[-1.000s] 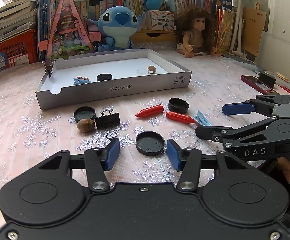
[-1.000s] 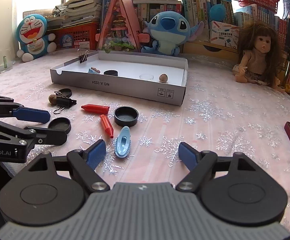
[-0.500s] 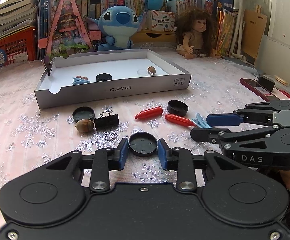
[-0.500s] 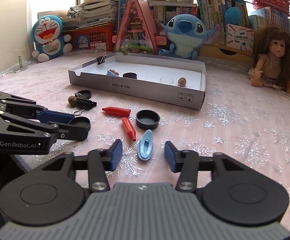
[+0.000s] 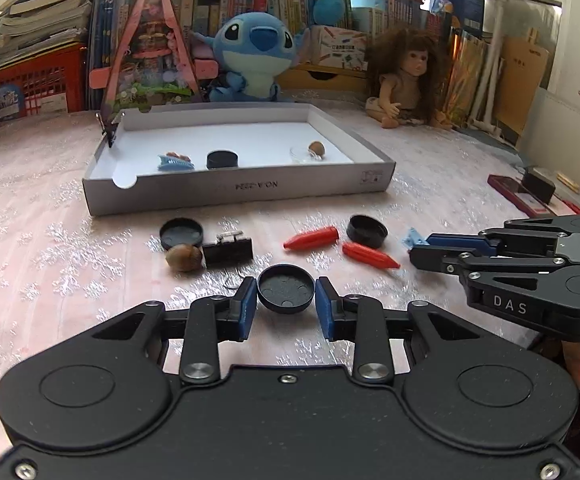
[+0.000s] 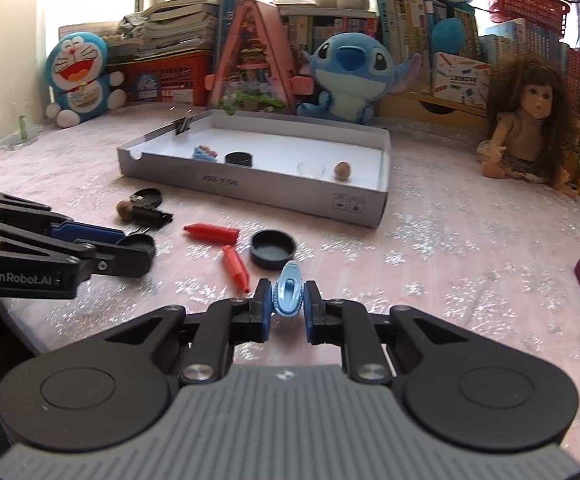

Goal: Organize rigid objects
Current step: 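Grasp a black round lid with the left gripper while the right gripper grasps the light blue clip, then carry the black lid and light blue clip over the white tray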

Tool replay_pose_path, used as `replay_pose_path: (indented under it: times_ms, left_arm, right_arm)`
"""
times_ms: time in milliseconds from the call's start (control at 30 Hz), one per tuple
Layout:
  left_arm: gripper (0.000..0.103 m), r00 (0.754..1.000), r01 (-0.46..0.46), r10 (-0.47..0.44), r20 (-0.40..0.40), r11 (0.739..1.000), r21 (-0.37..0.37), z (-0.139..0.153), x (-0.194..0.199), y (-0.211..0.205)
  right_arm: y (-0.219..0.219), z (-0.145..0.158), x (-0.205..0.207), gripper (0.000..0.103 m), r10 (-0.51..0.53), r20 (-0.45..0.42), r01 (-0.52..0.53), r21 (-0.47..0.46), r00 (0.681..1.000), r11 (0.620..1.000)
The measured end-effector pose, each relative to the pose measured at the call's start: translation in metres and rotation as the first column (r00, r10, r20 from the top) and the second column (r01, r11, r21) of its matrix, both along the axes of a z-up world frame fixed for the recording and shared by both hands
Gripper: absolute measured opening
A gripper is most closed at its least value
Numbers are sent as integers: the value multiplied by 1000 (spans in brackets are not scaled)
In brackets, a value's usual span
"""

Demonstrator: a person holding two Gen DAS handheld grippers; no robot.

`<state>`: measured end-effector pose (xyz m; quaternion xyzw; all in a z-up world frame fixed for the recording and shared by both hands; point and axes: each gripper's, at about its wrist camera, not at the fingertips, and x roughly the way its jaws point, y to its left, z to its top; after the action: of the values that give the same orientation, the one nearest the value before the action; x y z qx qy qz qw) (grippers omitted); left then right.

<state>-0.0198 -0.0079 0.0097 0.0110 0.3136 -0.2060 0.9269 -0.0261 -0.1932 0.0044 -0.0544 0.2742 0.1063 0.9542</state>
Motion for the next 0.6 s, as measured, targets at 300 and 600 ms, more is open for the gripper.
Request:
replay_pose_path:
  times_ms: [300, 600]
  left_arm:
    - [30, 997, -48, 49, 53, 999, -22, 24, 14, 12]
    - [30, 986, -125, 127, 110, 992, -23, 45, 52, 30]
  right_arm:
    - [-15, 20, 17, 20, -77, 35, 77, 13, 996, 997]
    - [-17, 37, 46, 20, -97, 73, 95, 18, 993, 995]
